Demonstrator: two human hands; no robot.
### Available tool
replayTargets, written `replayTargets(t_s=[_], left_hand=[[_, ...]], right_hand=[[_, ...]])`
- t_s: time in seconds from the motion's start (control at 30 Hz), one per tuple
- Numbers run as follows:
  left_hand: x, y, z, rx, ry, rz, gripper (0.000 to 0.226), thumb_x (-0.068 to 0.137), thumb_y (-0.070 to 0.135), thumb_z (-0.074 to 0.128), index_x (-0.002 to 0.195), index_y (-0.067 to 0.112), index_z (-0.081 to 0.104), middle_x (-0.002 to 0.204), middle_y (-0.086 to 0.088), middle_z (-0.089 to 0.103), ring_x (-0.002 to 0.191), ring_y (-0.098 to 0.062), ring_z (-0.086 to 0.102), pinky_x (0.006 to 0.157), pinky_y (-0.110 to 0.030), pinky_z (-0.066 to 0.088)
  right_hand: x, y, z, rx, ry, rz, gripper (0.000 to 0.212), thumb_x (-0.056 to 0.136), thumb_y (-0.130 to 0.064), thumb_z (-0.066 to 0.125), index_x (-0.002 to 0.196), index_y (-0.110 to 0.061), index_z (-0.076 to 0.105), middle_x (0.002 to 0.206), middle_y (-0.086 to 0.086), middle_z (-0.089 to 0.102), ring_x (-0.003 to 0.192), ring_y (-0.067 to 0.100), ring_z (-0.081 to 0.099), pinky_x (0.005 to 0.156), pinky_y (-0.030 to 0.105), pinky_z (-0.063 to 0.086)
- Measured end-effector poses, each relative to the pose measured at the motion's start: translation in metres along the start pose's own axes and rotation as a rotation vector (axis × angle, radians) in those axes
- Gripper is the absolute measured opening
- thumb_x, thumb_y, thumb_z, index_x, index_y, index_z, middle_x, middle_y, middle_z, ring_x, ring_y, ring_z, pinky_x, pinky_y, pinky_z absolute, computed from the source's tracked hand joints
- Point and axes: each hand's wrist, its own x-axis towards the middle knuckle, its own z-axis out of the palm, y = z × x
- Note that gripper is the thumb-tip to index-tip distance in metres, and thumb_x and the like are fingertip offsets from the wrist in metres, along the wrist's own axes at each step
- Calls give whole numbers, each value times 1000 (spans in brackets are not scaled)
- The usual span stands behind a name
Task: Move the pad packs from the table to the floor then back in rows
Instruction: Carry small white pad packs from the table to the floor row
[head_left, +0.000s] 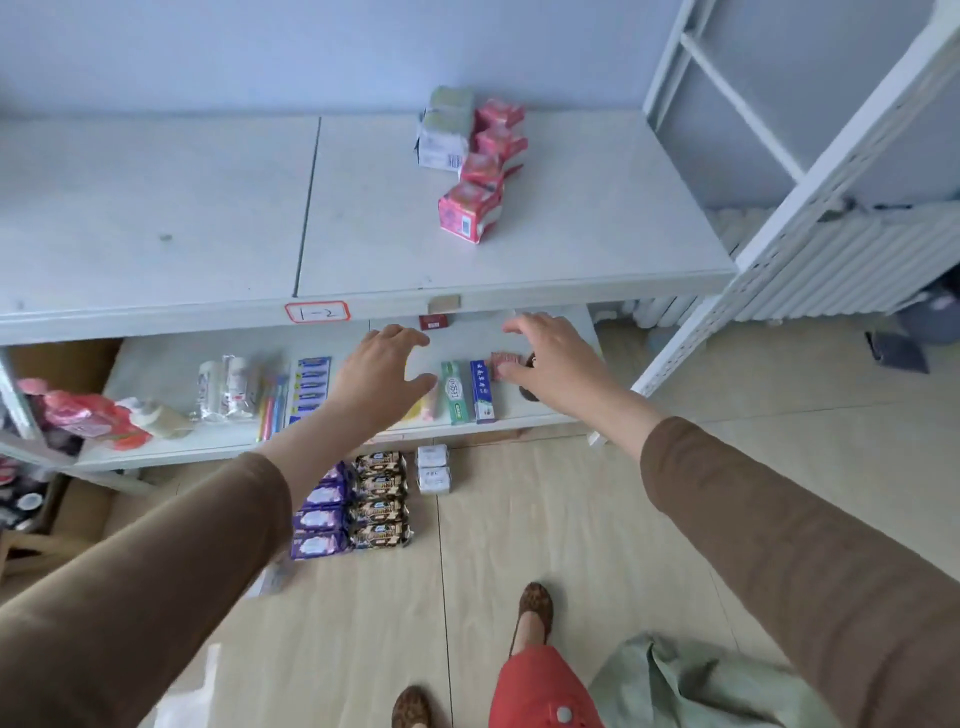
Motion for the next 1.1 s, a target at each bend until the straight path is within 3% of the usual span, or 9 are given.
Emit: replayTargets(t_s=[0.17, 0.43, 0.6, 0.83, 0.93, 1.03, 1.1], left_hand=[[65, 31, -28, -15, 78, 48, 47, 89, 37, 64, 132, 23, 53, 133, 0, 53, 124, -23, 45, 101, -37, 37], [174, 57, -48, -34, 132, -42, 49, 89, 35, 66, 134, 20, 53, 133, -4, 54, 126, -25, 46, 102, -35, 36], [234, 42, -60, -62, 155, -102, 50, 89, 38, 66, 134, 18, 53, 133, -3, 54, 125, -24, 47, 101, -33, 35], [344, -7, -82, -222, 181, -250, 55, 85, 42, 71, 131, 17, 53, 130, -3, 57, 115, -20, 55, 94, -35, 44], [390, -26, -86, -384, 126, -366, 69, 80, 53, 72, 134, 16, 50, 132, -1, 54, 115, -19, 54, 93, -38, 48], [427, -38, -82, -413, 5, -426, 86, 75, 64, 71, 140, 14, 44, 136, -2, 50, 119, -21, 50, 91, -34, 42], [450, -43, -79, -413, -79, -455, 93, 72, 68, 71, 140, 11, 44, 133, -3, 50, 115, -20, 50, 88, -33, 39]], right_hand=[[51, 29, -58, 3, 59, -43, 48, 92, -33, 61, 137, -21, 47, 138, -1, 51, 129, 20, 42, 101, 40, 43], [163, 74, -107, 45, 16, -70, 53, 93, -35, 63, 139, -14, 47, 140, 6, 51, 129, 25, 46, 104, 39, 40], [236, 79, -118, 110, 25, -68, 48, 91, -39, 63, 132, -15, 53, 136, 7, 55, 124, 26, 51, 100, 36, 42], [363, 79, -120, 177, 18, 25, 53, 89, -44, 62, 134, -17, 53, 129, 5, 63, 119, 28, 58, 96, 37, 47], [419, 82, -118, 167, 34, 59, 55, 89, -48, 59, 135, -19, 54, 135, 5, 61, 126, 30, 54, 102, 38, 45], [471, 88, -114, 103, 54, 105, 54, 89, -53, 57, 127, -15, 60, 129, 8, 63, 124, 32, 54, 96, 33, 43], [504, 91, -112, 10, 15, 122, 63, 91, -58, 52, 133, -11, 55, 135, 13, 58, 128, 35, 48, 101, 36, 38]])
